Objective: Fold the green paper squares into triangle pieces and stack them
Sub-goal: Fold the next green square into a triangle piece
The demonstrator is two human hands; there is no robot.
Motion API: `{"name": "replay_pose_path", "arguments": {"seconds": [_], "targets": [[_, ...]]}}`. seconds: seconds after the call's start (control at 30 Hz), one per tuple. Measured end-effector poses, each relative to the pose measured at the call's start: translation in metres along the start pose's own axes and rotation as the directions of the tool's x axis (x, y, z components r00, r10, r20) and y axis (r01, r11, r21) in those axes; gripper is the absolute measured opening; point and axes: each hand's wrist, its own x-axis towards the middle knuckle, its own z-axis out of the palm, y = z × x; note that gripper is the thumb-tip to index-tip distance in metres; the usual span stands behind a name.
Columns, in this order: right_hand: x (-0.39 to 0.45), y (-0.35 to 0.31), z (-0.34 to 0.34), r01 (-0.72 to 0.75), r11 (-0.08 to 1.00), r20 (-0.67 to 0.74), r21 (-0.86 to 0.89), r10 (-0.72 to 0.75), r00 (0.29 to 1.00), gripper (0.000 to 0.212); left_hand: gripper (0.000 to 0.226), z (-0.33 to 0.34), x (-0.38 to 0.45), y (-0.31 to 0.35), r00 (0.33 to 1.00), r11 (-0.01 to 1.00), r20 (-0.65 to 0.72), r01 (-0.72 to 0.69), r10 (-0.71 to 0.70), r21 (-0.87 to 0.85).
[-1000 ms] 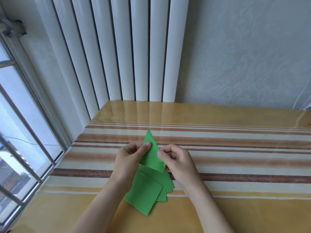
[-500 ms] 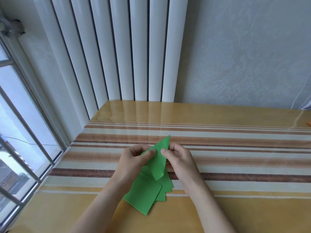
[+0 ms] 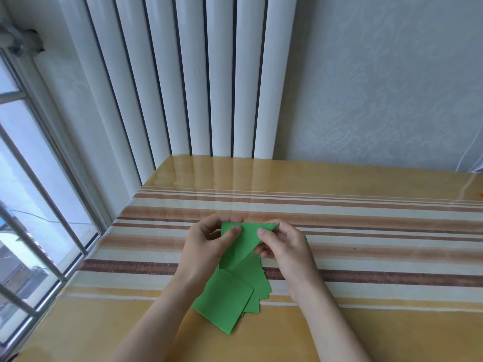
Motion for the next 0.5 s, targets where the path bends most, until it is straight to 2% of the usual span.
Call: {"name": "replay_pose_path", "arguments": {"seconds": [0.27, 0.4, 0.5], "targets": [[-0.0008, -0.0004, 0.001, 0.01, 1.0, -0.022, 0.012, -0.009, 1.0, 0.009, 0.007, 0.0002, -0.001, 0.0003, 0.999, 1.0, 0.037, -0.002, 0.001, 0.022], [0.0015, 0.0018, -0.001, 0.063, 0.998, -0.102, -0.011, -0.064, 0.993, 0.01, 0.029, 0.002, -0.0028, 0.0011, 0.977, 0.991, 0.174, 0.131, -0.126, -0.019], [0.0035, 0.0042, -0.0033, 0.064, 0.998, -0.186, -0.016, -0.066, 0.98, 0.01, 0.037, 0.0044, -0.0033, -0.0011, 0.96, 0.99, 0.242, 0.139, -0.143, 0.035]]}}
